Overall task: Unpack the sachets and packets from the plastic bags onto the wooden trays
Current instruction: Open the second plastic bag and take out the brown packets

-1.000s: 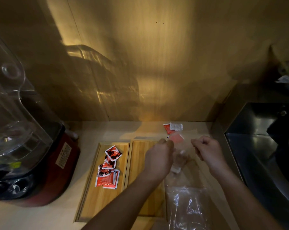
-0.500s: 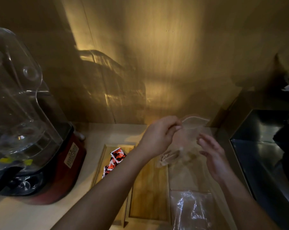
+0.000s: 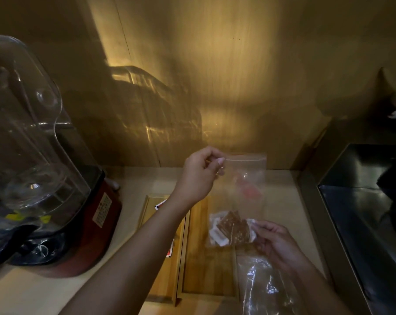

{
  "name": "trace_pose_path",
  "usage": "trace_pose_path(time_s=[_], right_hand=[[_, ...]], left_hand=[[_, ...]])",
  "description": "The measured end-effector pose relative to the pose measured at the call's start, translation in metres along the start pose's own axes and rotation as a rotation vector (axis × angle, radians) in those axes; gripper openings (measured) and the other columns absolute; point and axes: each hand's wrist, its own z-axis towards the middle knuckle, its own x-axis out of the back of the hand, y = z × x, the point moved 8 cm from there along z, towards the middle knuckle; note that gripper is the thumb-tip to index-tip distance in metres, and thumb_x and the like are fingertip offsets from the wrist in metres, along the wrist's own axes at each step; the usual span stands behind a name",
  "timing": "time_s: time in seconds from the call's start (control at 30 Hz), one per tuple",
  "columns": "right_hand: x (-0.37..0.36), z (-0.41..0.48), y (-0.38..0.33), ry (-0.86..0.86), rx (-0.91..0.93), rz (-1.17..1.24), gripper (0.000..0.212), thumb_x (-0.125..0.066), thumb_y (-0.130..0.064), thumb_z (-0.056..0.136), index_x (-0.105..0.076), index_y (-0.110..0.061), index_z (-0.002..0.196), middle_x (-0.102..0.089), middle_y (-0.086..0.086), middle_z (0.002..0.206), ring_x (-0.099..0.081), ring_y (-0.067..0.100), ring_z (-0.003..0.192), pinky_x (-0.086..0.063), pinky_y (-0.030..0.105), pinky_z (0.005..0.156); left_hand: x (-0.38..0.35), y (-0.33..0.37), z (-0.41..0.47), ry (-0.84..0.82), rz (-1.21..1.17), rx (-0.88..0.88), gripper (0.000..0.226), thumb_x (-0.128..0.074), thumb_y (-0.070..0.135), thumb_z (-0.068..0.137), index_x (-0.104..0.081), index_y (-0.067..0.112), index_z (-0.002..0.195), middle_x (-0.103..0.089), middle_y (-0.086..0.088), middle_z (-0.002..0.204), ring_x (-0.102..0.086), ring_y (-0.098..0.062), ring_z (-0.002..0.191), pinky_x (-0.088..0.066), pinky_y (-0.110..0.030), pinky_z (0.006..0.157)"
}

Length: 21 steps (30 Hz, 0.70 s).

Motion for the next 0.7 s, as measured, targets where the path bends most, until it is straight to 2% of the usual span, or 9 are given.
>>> trace_pose_path(time_s=[0.07,0.13,0.2,0.3,0.43,0.5,0.57,0.63,0.7], right_hand=[[0.0,-0.004,0.016,0.042,-0.064,-0.022,0.031,-0.084,-0.013,0.053,-0.069,0.003,0.075,-0.052,0.004,0.046,-0.039,0.005,0.032,-0.036,0.017,0.032],[-0.002,-0.01,0.029,0.059,-0.118,-0.025,0.003,-0.065,0.004,0.074,-0.067,0.005,0.075,-0.053,0.002,0.043,-0.037,0.003,0.029,-0.03,0.014,0.031],[-0.001,-0.014,0.044,0.101,-0.177,-0.058,0.01,-0.056,0.01,0.08,-0.061,0.006,0.072,-0.055,0.002,0.039,-0.039,0.004,0.025,-0.027,0.013,0.029],[0.002,-0.018,0.063,0.187,-0.228,-0.11,0.011,-0.057,0.011,0.08,-0.056,0.006,0.071,-0.054,0.007,0.039,-0.045,0.008,0.023,-0.028,0.012,0.028],[0.005,-0.015,0.082,0.277,-0.261,-0.156,0.006,-0.062,0.009,0.079,-0.057,0.006,0.081,-0.06,0.013,0.05,-0.052,0.013,0.03,-0.031,0.015,0.032],[0.005,-0.012,0.086,0.292,-0.272,-0.205,0.005,-0.063,0.005,0.079,-0.059,0.003,0.081,-0.063,0.012,0.051,-0.056,0.016,0.035,-0.03,0.015,0.035],[0.003,-0.011,0.087,0.293,-0.281,-0.238,0.007,-0.065,0.003,0.079,-0.059,0.0,0.078,-0.063,0.012,0.052,-0.058,0.017,0.039,-0.03,0.017,0.039],[0.003,-0.011,0.088,0.298,-0.281,-0.255,0.01,-0.065,0.003,0.079,-0.059,-0.002,0.073,-0.064,0.015,0.056,-0.062,0.018,0.04,-0.03,0.02,0.045],[0.0,-0.012,0.087,0.296,-0.279,-0.262,0.013,-0.064,0.003,0.079,-0.059,-0.002,0.069,-0.063,0.016,0.056,-0.063,0.019,0.039,-0.032,0.019,0.046]], left_hand=[[0.006,-0.028,-0.003,0.039,-0.057,0.134,0.015,-0.052,0.004,0.092,-0.059,0.015,0.083,-0.058,-0.009,0.077,-0.059,-0.014,0.064,-0.049,-0.028,0.06],[0.014,-0.062,-0.01,0.092,-0.066,0.255,0.014,-0.052,0.004,0.092,-0.059,0.013,0.083,-0.058,-0.009,0.076,-0.058,-0.012,0.06,-0.046,-0.023,0.055],[0.02,-0.098,-0.019,0.118,0.056,0.345,0.009,-0.053,0.006,0.092,-0.06,0.008,0.086,-0.06,-0.009,0.077,-0.056,-0.011,0.058,-0.044,-0.022,0.054],[0.024,-0.147,-0.037,0.125,0.158,0.47,0.009,-0.053,0.006,0.091,-0.061,0.001,0.091,-0.06,-0.012,0.079,-0.054,-0.013,0.058,-0.045,-0.026,0.056],[0.024,-0.184,-0.06,0.19,0.025,0.598,0.019,-0.053,0.01,0.092,-0.051,0.004,0.109,-0.062,-0.012,0.089,-0.059,-0.019,0.07,-0.049,-0.035,0.069],[0.02,-0.196,-0.068,0.212,-0.107,0.678,0.025,-0.057,0.014,0.091,-0.044,0.012,0.113,-0.062,-0.011,0.092,-0.059,-0.02,0.074,-0.049,-0.032,0.065],[0.012,-0.209,-0.076,0.188,-0.192,0.769,0.022,-0.058,0.016,0.09,-0.048,0.007,0.107,-0.063,-0.011,0.086,-0.059,-0.02,0.069,-0.047,-0.029,0.059],[0.004,-0.217,-0.091,0.099,-0.15,0.821,0.007,-0.057,0.013,0.089,-0.057,0.006,0.088,-0.061,-0.008,0.072,-0.055,-0.018,0.061,-0.046,-0.031,0.061],[-0.007,-0.223,-0.106,-0.007,-0.073,0.833,0.022,-0.056,0.01,0.087,-0.059,0.008,0.065,-0.057,-0.007,0.062,-0.051,-0.02,0.059,-0.043,-0.034,0.065]])
